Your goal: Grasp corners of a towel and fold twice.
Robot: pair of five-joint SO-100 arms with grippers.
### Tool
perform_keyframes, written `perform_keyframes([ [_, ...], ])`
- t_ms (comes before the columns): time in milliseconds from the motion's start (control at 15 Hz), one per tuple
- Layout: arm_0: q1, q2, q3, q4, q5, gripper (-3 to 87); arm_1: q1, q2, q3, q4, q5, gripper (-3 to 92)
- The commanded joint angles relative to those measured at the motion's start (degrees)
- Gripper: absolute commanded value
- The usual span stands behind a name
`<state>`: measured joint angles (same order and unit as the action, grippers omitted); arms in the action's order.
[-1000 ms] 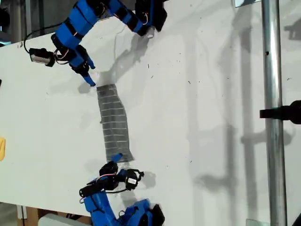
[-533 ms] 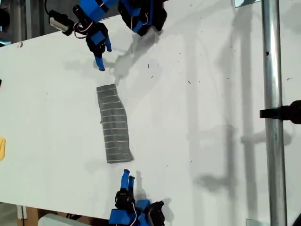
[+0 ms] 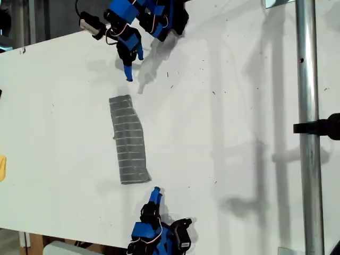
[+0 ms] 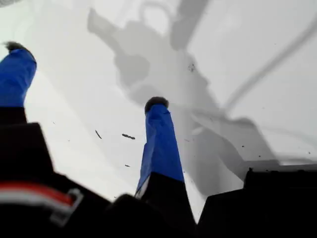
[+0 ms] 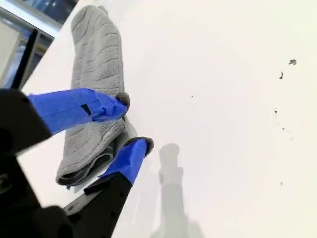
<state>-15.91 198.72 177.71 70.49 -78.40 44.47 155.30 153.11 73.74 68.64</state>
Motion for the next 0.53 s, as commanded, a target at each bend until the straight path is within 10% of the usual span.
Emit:
perform_keyframes([
  [0, -0.6, 0.4, 0.9, -1.1, 0.4, 10.9, 4.4, -4.7, -4.9, -5.1, -6.4, 44.1],
  [467, -0.5, 0.4, 0.9, 0.4, -1.3, 9.5, 0.1, -58.0, -30.2, -35.7, -13.1, 47.4],
])
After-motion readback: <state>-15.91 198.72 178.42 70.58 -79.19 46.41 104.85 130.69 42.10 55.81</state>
